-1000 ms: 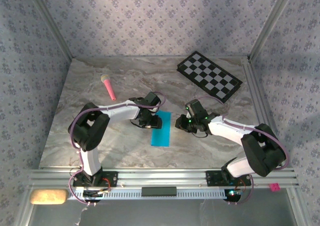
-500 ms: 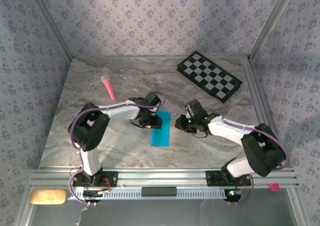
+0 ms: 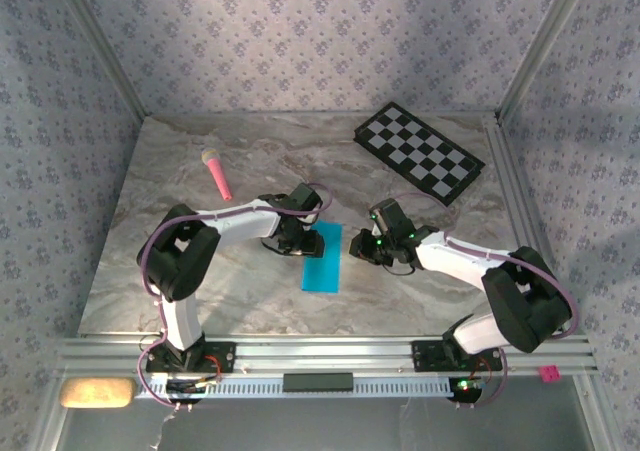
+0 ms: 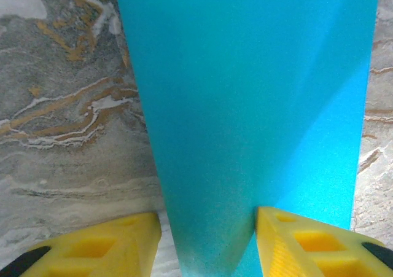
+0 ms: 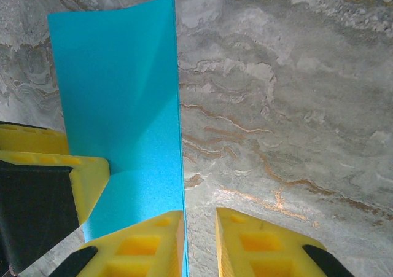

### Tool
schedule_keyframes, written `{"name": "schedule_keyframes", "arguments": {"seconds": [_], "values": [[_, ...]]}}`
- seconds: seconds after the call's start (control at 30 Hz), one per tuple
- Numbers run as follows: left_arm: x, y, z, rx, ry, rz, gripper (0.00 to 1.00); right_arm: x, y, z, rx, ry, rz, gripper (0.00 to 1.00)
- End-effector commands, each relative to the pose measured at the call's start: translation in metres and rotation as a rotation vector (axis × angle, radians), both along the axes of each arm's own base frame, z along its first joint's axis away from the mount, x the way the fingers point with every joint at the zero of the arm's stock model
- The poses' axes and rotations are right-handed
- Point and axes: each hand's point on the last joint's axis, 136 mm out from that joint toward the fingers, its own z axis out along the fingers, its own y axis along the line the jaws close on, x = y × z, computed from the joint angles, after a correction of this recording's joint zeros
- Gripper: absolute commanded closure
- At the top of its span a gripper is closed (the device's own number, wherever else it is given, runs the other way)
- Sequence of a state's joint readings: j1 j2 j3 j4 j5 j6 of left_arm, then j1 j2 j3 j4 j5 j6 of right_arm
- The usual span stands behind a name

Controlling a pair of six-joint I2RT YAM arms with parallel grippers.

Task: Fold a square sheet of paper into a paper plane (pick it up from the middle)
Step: Hold the square sheet of paper at the center of the table.

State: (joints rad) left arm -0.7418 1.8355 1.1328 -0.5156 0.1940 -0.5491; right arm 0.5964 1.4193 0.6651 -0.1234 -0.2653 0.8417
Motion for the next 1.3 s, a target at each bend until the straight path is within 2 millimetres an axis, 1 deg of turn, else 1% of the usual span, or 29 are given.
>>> {"name": "schedule_keyframes", "arguments": {"seconds": [0.0,0.13,0.37,0.5,0.77,1.27], "values": [[0.011,0.008,-0.019,0.066,-0.035,-0.007,0.52,0.002,0.002,0.001,-0.004,-0.015,0.005,0.78],[0.011,0.008,-0.019,0.069,-0.035,-0.005,0.52,0.002,0.005,0.002,0.009,-0.018,0.014,0.79],[0.011,0.007,-0.018,0.063,-0.036,-0.001,0.52,0.005,0.021,0.002,0.087,-0.018,0.032,0.85],[0.010,0.005,-0.018,0.052,-0.026,0.012,0.52,0.007,0.017,-0.002,0.062,-0.018,0.010,0.85],[0.009,0.005,-0.022,0.048,-0.018,0.035,0.52,0.005,0.010,-0.003,0.036,-0.013,0.001,0.85],[0.008,0.006,-0.025,0.054,-0.011,0.030,0.51,0.006,0.007,-0.002,0.024,-0.019,-0.013,0.84]]}}
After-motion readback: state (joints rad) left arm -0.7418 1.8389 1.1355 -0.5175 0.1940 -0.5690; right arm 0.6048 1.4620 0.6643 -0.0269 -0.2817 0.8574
